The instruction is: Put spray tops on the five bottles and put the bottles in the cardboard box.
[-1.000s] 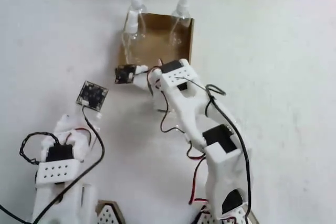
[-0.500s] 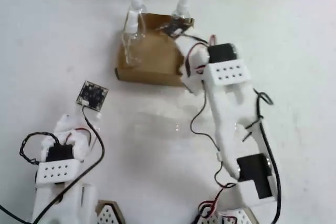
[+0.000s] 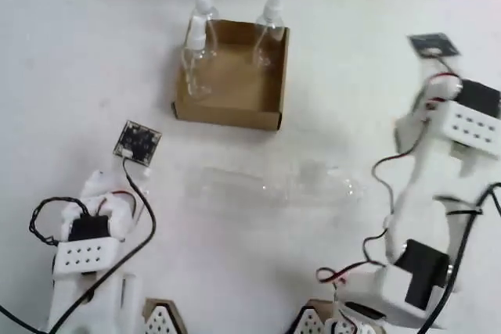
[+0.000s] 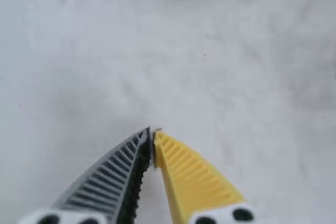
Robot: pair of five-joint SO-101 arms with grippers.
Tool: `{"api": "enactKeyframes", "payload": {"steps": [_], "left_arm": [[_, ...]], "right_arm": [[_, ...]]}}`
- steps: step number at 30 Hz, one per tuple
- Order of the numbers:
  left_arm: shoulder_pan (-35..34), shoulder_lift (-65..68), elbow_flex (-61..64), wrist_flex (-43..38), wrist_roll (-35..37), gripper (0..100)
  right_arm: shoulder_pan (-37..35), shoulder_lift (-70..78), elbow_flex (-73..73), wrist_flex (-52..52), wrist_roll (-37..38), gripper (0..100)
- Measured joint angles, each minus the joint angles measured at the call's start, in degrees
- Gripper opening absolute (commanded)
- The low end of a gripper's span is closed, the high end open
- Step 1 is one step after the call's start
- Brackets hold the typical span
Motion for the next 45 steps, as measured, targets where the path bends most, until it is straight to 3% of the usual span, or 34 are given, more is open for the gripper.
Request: {"api": "enactKeyframes", "payload": {"steps": [7, 16, 23, 28, 33, 39, 42, 45], "left_arm": [[0.0, 0.0, 0.0, 0.0, 0.0, 2], [0.0, 0.0, 0.0, 0.0, 0.0, 2], [0.0, 0.0, 0.0, 0.0, 0.0, 2], [0.0, 0.0, 0.0, 0.0, 0.0, 2], [0.3, 0.0, 0.0, 0.0, 0.0, 2], [7.9, 0.0, -1.2, 0.2, 3.4, 2], [12.3, 0.0, -6.8, 4.7, 9.1, 2], [17.0, 0.0, -13.0, 11.7, 13.5, 2]], "right_arm": [[12.6, 6.6, 6.8, -12.3, 6.3, 4.6], [14.4, 10.9, 7.2, -14.1, 9.1, 21.0], [14.4, 10.8, 7.2, -14.1, 9.1, 20.1], [16.4, 8.8, 7.6, -14.1, 9.2, 9.8], [22.9, 6.8, 7.6, -14.0, 9.3, 3.3], [32.1, 6.7, 7.6, -14.0, 13.1, 2.8], [33.1, 6.7, 7.6, -14.0, 14.4, 3.2], [31.8, 6.6, 9.7, -14.0, 14.1, 10.8]]}}
